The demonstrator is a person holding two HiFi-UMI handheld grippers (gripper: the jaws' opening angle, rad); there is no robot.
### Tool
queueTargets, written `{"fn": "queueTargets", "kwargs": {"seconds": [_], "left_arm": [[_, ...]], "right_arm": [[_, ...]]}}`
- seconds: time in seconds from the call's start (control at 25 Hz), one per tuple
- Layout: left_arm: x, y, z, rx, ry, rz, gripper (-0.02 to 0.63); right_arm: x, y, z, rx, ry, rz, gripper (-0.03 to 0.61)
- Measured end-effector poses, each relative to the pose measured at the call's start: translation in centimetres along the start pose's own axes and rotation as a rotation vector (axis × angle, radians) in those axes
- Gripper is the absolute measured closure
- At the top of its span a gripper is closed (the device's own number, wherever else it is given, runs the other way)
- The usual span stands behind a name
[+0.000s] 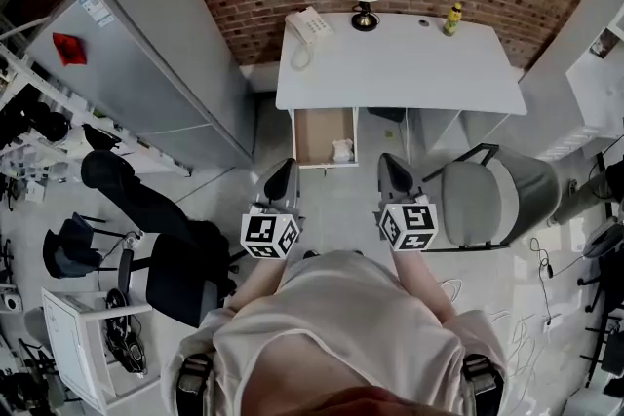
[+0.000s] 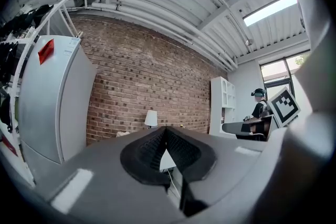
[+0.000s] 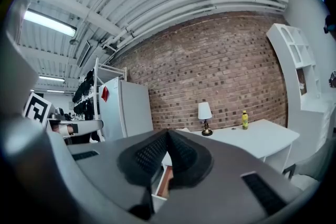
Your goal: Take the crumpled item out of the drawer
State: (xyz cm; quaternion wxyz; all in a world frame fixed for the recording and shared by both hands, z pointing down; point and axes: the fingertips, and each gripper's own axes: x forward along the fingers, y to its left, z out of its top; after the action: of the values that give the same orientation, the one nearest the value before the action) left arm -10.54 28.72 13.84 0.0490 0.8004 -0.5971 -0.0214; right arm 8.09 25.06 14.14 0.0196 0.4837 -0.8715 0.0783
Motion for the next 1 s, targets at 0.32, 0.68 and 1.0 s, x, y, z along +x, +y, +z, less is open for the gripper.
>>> {"fn": "queueTargets", "kwargs": {"seconds": [0.32,0.68,1.0], "left_arm": [[0.2,-1.2,0.1,-0.025,-0.007,-0.026,0.603],[0.5,-3.1,-0.8,-0.017,0.0,0.023,0.603],[2.3,-1.9,-0.2,-0.012,-0.017,0.029,0.603]], "right_arm": [[-0.5,0.4,0.5,-0.041,-0.014,0.012,0.572],[-1.5,-0.9,0.4,-0.043,-0.011,0.068,0.572],[1.3,-1.6,1.3,-0.038,-0.019,0.092,0.572]]}}
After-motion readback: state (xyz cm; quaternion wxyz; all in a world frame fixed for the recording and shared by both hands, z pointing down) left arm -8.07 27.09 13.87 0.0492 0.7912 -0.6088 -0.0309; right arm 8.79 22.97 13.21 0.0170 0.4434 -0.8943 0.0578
